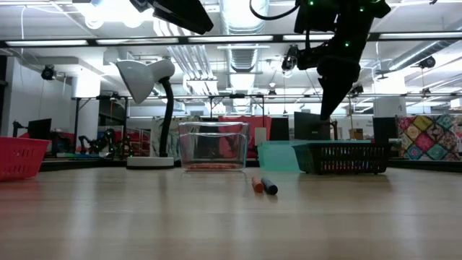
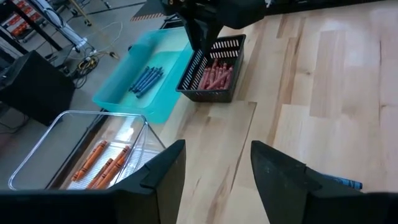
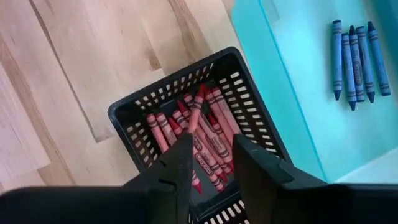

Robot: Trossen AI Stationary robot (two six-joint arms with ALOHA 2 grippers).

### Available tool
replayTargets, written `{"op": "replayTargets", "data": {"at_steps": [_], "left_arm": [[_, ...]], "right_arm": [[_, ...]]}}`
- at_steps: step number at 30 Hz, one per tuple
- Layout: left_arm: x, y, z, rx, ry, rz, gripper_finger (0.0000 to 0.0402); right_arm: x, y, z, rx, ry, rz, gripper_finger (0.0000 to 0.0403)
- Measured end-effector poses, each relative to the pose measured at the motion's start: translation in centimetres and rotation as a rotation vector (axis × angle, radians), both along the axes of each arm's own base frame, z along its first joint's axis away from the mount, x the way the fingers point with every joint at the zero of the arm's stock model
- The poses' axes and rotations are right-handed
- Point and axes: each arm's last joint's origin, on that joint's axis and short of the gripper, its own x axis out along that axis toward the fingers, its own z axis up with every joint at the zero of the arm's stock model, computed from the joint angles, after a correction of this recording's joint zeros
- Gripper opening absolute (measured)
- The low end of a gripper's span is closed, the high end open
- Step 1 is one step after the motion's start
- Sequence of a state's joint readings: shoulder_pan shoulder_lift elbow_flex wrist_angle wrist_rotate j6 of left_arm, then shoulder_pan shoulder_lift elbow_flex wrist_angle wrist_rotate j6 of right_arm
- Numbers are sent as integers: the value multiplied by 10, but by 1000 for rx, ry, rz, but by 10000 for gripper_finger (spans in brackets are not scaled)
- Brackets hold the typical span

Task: Sort crayons
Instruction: Put the orange crayon into the transparent bin

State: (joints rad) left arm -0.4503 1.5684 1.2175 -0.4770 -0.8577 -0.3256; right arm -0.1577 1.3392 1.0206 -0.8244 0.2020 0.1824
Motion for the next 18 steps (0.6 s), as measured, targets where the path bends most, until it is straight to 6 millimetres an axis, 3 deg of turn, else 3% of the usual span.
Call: {"op": "replayTargets", "data": {"at_steps": [6,18], "left_arm": [[0,0,0,-44,-24,25,164],[-11,-13,-8,-309,-71,105,164]], "right_arm": [[0,0,0,-1,1,0,122],[1,9,7,17,-24,-20,100]]}}
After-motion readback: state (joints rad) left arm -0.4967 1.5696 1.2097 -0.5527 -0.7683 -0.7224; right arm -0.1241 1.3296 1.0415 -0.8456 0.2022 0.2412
